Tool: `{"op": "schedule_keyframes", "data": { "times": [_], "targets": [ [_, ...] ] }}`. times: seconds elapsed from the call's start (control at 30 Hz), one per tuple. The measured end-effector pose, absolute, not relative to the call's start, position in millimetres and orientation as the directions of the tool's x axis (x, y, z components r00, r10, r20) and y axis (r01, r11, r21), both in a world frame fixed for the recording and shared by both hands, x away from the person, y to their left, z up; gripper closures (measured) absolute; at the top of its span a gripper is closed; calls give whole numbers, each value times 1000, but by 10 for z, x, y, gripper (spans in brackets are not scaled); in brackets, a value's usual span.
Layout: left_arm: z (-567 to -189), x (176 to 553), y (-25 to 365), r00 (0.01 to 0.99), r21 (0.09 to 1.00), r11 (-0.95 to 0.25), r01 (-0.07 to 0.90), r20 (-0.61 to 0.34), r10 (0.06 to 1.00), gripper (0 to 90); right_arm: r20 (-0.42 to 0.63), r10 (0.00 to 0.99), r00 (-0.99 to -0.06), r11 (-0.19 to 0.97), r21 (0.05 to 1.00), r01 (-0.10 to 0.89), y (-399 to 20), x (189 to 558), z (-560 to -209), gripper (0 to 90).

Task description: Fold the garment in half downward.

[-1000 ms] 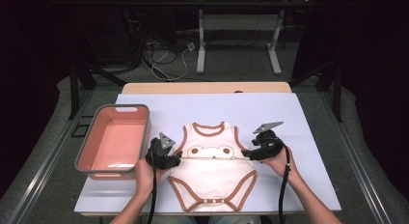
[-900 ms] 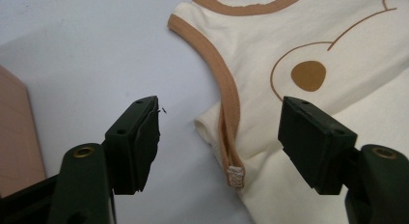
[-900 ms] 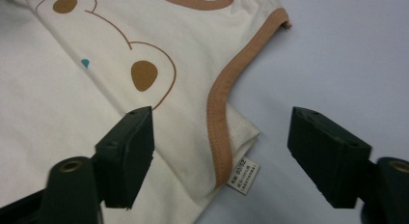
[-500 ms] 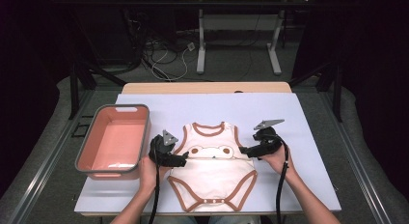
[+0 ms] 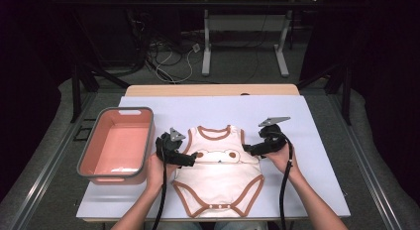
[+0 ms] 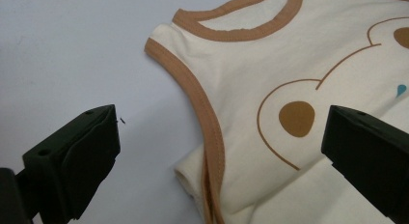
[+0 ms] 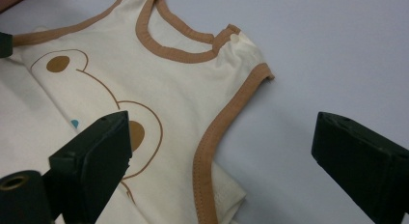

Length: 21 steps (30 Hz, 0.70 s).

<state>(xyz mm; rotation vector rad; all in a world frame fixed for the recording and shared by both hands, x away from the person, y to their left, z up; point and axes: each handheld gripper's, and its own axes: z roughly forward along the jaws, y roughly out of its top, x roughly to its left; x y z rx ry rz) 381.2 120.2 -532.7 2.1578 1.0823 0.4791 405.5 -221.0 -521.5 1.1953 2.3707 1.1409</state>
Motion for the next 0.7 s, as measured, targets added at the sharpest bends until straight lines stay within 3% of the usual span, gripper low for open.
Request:
{"op": "schedule_keyframes", "data": {
  "times": [0.3,0.7],
  "targets": [
    [-5345,3975,1132,591,697,-421,581,-5,806,1,128,768,-627,346,740,576,-2159,4137,-5229,47],
    [-5344,4187,1082,582,683,-398,612,-48,812,1,132,778,-615,328,749,575,-2072,4255,-5276,92]
  ]
}}
